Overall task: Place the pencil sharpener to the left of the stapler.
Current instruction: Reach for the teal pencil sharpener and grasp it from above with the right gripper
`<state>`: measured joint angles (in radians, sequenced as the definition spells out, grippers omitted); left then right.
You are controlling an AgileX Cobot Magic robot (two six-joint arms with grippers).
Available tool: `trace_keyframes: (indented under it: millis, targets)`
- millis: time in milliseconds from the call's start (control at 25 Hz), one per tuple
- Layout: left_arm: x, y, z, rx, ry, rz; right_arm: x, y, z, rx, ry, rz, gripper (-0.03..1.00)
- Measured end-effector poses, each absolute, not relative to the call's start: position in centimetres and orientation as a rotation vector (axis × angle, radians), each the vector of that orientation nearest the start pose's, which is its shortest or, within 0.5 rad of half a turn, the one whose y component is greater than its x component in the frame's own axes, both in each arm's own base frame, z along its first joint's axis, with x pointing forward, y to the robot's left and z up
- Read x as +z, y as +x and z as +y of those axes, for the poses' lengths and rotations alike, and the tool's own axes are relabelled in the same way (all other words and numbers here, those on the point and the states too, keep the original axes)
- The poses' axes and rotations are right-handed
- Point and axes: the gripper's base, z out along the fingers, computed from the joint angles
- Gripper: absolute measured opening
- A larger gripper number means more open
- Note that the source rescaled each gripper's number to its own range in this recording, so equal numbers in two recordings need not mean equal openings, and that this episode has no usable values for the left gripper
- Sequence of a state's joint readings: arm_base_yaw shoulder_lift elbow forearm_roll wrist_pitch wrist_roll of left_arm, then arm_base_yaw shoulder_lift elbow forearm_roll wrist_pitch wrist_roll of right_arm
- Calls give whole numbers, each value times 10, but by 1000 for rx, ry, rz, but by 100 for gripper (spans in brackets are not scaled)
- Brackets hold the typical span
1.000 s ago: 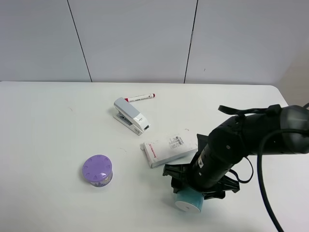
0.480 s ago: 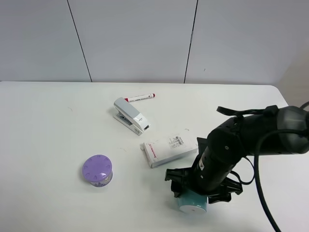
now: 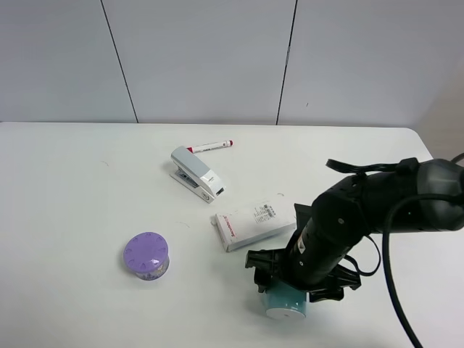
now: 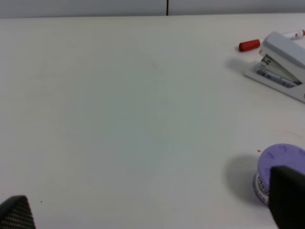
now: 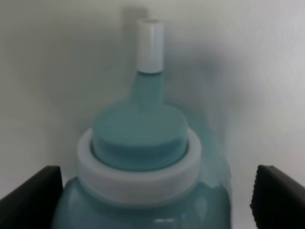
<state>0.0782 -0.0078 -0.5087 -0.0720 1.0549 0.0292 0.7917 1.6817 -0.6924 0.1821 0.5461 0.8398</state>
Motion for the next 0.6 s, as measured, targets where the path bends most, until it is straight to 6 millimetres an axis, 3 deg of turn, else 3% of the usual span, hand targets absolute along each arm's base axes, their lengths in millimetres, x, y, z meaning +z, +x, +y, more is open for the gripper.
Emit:
trace_keyframes:
  millis: [600]
  targets:
    - [280,-7,-6,-18,-46,2019,129,167,193,310,222,3122,34]
